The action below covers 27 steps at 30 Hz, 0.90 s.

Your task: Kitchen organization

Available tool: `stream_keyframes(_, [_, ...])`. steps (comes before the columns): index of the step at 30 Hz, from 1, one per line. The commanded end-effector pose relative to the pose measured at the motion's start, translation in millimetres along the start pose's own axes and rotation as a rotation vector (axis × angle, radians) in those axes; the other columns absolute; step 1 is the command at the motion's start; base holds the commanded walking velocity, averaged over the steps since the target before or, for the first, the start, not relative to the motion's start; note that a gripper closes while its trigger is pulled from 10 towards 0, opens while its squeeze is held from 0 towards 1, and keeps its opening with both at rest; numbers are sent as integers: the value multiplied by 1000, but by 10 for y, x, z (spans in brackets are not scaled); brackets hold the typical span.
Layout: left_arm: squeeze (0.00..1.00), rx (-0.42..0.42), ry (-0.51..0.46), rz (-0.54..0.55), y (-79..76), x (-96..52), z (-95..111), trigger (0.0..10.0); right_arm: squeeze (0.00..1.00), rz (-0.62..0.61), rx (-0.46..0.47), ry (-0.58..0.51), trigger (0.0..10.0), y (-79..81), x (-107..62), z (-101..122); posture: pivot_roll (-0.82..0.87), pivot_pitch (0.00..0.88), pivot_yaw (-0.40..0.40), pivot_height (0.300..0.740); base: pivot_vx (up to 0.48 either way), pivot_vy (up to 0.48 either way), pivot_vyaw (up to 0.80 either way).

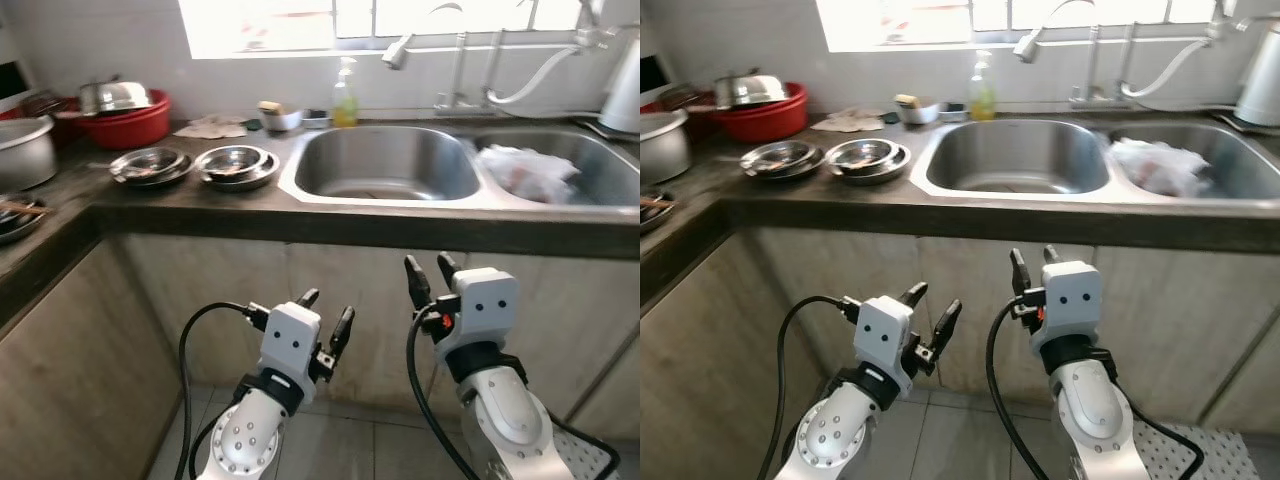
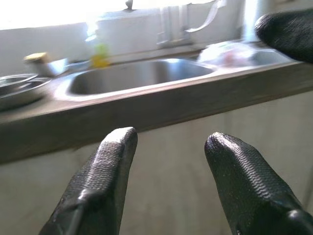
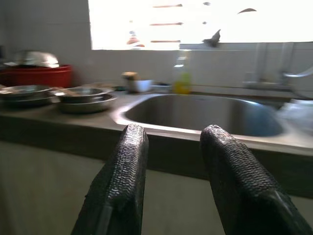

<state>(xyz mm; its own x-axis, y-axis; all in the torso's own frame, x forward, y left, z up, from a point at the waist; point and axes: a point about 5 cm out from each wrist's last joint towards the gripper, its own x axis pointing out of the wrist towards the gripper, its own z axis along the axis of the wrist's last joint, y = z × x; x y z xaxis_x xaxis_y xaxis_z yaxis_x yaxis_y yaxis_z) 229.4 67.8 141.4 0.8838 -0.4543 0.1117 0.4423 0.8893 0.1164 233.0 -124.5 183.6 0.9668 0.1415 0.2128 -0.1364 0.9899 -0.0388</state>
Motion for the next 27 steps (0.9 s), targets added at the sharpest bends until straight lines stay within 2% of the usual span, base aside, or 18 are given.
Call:
stream_keyframes(1, [0,-8,-1,28,58,2,16,10000,0,17,5,0,10000,36,23,3,10,0,3,740,315,0,800])
stream_keyframes(27, [0,3,-5,19,82,42,34,10000,0,38,27,-69,10000,-8,123,116,4,0,11,740,328,0,800])
